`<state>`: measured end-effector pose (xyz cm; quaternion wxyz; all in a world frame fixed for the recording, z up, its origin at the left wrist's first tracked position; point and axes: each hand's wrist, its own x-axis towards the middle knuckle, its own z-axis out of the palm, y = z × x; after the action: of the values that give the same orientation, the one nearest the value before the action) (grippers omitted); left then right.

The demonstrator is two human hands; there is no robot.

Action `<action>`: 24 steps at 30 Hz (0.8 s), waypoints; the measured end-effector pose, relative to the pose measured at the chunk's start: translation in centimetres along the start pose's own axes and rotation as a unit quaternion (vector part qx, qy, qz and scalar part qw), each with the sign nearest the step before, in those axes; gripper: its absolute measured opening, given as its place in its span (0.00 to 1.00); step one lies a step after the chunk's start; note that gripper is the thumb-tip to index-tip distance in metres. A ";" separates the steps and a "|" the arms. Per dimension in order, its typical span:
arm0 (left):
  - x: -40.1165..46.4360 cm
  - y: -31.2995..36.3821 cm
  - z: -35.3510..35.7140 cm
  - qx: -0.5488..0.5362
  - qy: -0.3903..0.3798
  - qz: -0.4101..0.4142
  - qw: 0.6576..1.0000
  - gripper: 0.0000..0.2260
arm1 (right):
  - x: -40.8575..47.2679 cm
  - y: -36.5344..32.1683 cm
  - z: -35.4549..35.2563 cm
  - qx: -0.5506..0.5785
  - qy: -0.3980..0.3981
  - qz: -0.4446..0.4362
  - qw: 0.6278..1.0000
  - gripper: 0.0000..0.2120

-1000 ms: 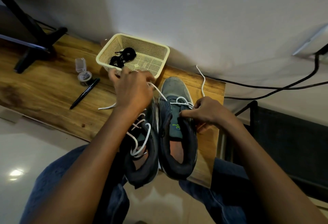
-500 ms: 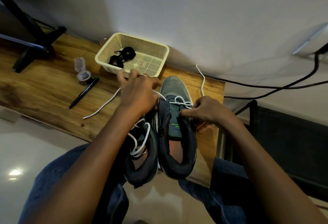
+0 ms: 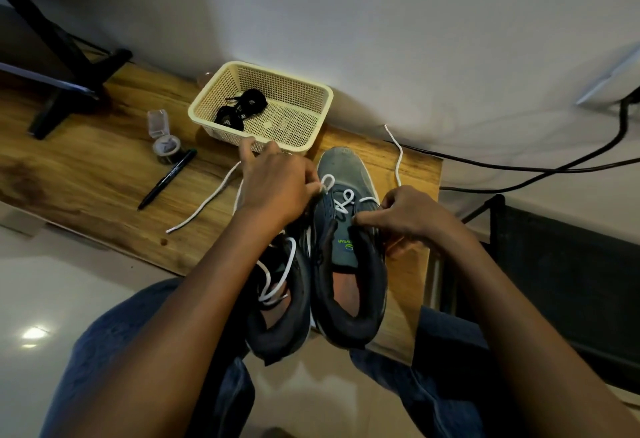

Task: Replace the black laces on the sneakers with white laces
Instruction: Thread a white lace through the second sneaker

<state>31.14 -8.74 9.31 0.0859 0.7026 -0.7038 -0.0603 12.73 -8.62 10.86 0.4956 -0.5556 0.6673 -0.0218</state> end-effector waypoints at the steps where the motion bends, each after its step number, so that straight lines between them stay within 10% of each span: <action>1: 0.1 0.0 -0.2 -0.003 0.022 -0.017 1.000 0.09 | 0.0 0.0 0.0 0.000 0.000 0.000 1.000 0.18; 7: 0.5 -1.9 -1.9 -0.016 0.195 -0.148 0.969 0.10 | 0.0 0.0 -0.1 -0.004 -0.004 0.001 1.000 0.19; 13: 0.4 -1.2 -1.0 -0.022 0.047 -0.054 0.997 0.24 | 0.7 0.6 0.0 -0.059 0.066 -0.032 0.996 0.23; 19: -0.2 0.0 -0.2 0.012 -0.034 0.099 0.994 0.27 | 3.2 1.5 0.3 -0.149 0.221 -0.164 0.950 0.07; 24: -0.2 0.3 0.3 0.028 -0.021 0.098 0.995 0.13 | 3.9 1.5 1.0 -0.180 0.186 -0.189 0.947 0.05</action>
<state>30.83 -8.55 9.08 0.0572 0.6310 -0.7722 -0.0464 12.77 -10.47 6.97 0.2407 -0.7373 0.6237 -0.0975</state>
